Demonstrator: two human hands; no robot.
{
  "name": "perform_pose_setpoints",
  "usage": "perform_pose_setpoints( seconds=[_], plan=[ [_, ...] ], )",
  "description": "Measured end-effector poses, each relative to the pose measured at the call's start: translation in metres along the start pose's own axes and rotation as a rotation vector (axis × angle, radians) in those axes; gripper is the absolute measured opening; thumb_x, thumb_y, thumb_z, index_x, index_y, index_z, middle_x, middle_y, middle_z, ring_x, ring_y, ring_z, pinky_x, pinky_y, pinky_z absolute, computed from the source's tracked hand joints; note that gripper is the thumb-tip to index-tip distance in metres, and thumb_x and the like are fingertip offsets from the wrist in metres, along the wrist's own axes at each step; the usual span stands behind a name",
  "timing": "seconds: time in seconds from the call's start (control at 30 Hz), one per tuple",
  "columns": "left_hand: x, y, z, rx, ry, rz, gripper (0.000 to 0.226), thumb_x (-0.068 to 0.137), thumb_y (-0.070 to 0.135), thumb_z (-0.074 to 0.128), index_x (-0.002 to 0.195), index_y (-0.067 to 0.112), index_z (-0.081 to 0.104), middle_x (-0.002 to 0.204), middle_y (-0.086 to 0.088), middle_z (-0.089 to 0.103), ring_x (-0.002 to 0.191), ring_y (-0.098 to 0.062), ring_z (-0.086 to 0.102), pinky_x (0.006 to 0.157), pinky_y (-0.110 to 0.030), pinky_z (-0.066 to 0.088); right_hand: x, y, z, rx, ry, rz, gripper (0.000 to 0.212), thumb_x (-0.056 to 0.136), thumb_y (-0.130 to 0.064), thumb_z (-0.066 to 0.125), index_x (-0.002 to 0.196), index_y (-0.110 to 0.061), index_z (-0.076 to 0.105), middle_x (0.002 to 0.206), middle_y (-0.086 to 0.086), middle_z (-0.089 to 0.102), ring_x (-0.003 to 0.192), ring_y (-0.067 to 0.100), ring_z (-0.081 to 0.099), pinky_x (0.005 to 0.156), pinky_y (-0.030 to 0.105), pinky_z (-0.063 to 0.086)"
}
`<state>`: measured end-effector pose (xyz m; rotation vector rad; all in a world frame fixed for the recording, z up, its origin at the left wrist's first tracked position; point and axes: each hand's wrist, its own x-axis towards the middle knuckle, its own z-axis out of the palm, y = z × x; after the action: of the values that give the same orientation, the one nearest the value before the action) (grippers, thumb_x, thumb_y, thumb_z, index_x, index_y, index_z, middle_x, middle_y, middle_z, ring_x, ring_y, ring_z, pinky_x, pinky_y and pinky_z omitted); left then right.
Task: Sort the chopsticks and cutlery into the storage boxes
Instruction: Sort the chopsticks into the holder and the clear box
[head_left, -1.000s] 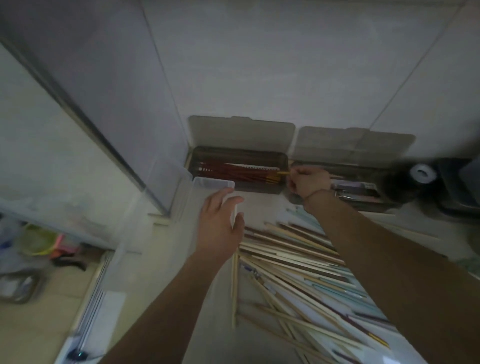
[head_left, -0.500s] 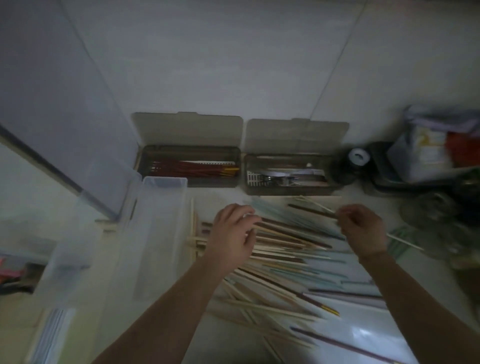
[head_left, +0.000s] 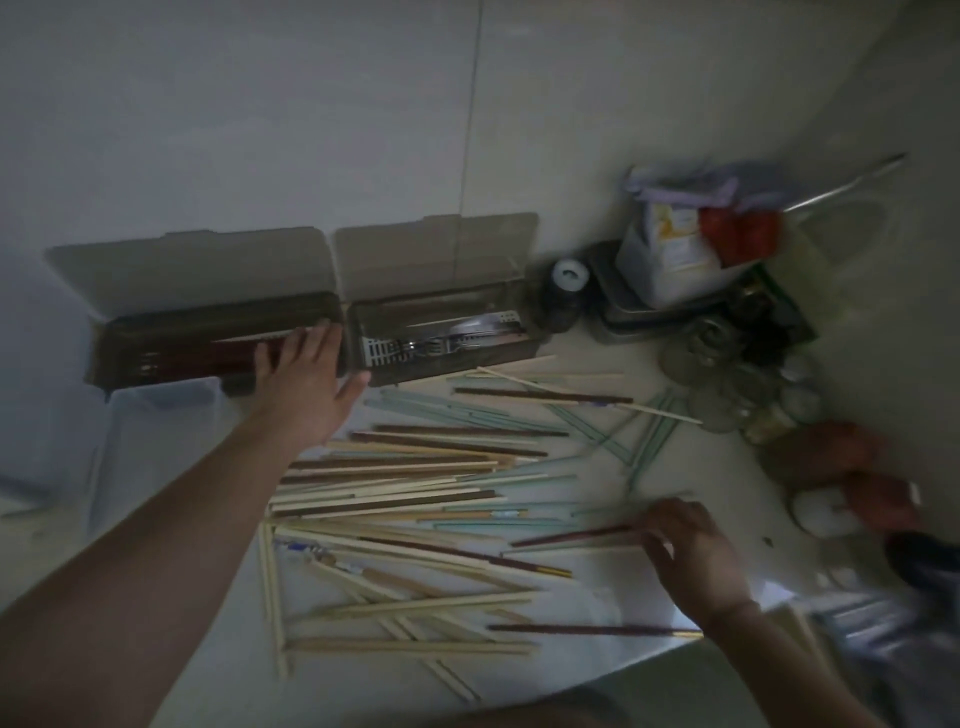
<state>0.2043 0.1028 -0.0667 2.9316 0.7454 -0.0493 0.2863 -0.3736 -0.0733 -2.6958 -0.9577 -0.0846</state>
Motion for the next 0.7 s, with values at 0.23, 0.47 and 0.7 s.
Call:
perform_pose_setpoints(
  seconds=[0.23, 0.47, 0.7],
  plan=[
    [-0.002, -0.002, 0.004, 0.099, -0.058, -0.081, 0.079, 0.088, 0.071, 0.014, 0.149, 0.022, 0.023, 0.153, -0.005, 0.032, 0.139, -0.03, 0.026, 0.109, -0.068, 0.011, 0.01, 0.001, 0.004, -0.036, -0.064, 0.004, 0.028, 0.065, -0.004, 0.084, 0.088, -0.017, 0.076, 0.092, 0.006, 0.069, 0.077, 0.035, 0.063, 0.061, 0.04, 0.056],
    [-0.029, 0.038, -0.015, -0.103, 0.178, 0.101, 0.062, 0.095, 0.05, 0.045, 0.145, 0.016, 0.036, 0.149, -0.01, 0.036, 0.137, -0.032, 0.026, 0.112, -0.054, 0.022, 0.028, -0.001, -0.001, -0.241, -0.045, -0.141, 0.012, 0.075, -0.02, 0.069, 0.085, -0.021, 0.075, 0.09, 0.002, 0.071, 0.081, 0.034, 0.06, 0.066, 0.039, 0.047],
    [-0.05, 0.118, -0.048, -0.269, 0.016, 0.567, 0.046, 0.097, 0.051, 0.039, 0.134, 0.026, 0.051, 0.131, 0.002, 0.057, 0.119, -0.021, 0.052, 0.096, -0.04, 0.045, 0.104, -0.083, -0.019, -0.016, 0.119, -0.274, 0.025, 0.087, -0.027, 0.051, 0.091, -0.018, 0.074, 0.088, 0.002, 0.071, 0.081, 0.029, 0.064, 0.075, 0.039, 0.048]
  ],
)
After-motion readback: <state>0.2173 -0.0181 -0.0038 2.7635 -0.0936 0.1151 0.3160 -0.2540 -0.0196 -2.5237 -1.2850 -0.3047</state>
